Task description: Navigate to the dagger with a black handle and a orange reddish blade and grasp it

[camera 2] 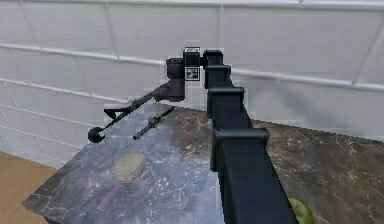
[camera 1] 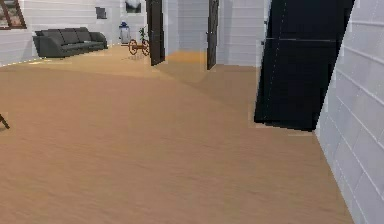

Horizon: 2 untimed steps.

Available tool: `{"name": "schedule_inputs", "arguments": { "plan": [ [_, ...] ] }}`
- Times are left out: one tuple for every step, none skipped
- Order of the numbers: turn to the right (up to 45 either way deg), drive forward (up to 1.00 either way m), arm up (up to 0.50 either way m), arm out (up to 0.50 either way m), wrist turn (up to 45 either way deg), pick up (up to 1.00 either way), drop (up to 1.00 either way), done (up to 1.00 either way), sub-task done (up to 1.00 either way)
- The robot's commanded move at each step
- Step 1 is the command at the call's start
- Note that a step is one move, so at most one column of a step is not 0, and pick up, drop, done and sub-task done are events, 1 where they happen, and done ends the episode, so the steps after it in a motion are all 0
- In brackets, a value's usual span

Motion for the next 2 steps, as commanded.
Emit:
{"name": "schedule_inputs", "arguments": {
  "plan": [
    [0.0, 0.00, 0.00, 0.00, 36.0, 0.00, 0.00, 0.00, 0.00],
    [0.0, 0.00, -0.14, 0.00, 0.0, 0.00, 0.00, 0.00, 0.00]
  ]
}}
